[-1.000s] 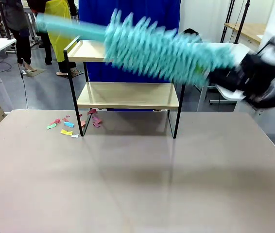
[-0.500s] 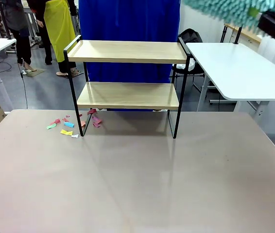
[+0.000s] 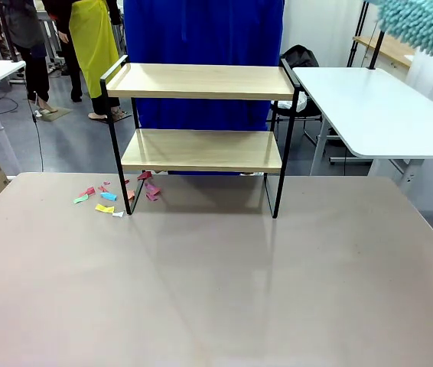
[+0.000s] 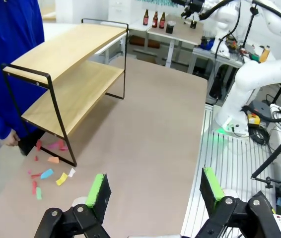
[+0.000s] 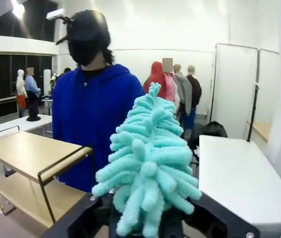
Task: Clean the shelf.
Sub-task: Hand the Duster back to the human.
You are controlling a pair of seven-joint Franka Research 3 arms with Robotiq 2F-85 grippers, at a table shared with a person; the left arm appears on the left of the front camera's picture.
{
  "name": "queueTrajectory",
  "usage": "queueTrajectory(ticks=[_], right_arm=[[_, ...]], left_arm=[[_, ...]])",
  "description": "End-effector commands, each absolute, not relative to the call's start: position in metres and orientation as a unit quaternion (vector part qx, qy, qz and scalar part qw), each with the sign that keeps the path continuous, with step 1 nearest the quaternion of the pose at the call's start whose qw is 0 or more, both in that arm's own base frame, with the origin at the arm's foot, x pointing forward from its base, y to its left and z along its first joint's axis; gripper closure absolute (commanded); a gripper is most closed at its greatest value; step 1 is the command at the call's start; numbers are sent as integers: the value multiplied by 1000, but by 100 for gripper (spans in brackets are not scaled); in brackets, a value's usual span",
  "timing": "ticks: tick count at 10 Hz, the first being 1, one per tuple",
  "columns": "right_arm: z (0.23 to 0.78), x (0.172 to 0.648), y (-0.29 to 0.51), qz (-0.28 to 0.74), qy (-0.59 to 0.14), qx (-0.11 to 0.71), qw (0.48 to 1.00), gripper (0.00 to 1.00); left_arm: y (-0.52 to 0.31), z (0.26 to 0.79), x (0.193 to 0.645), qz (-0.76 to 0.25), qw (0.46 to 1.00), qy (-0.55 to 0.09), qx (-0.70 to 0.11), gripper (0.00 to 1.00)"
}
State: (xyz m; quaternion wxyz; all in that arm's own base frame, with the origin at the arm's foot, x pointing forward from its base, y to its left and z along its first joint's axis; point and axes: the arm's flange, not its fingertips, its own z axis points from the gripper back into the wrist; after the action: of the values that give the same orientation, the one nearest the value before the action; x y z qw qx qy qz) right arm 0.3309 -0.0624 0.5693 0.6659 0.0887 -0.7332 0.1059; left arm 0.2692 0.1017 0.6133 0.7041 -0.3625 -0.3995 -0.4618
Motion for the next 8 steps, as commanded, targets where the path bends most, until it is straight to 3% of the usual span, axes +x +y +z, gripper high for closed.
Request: queueTrajectory(ticks=[1, 5, 8], right_arm=[[509, 328, -64, 75, -723, 89, 681, 83], [401, 333, -68, 58, -687, 120, 715, 83], [380, 333, -65, 75, -696, 105, 707, 83]], left_arm=[[101, 614, 271, -467, 692, -411, -367, 5], [101, 614, 271, -467, 692, -411, -367, 5], [101, 614, 271, -467, 692, -411, -367, 5]])
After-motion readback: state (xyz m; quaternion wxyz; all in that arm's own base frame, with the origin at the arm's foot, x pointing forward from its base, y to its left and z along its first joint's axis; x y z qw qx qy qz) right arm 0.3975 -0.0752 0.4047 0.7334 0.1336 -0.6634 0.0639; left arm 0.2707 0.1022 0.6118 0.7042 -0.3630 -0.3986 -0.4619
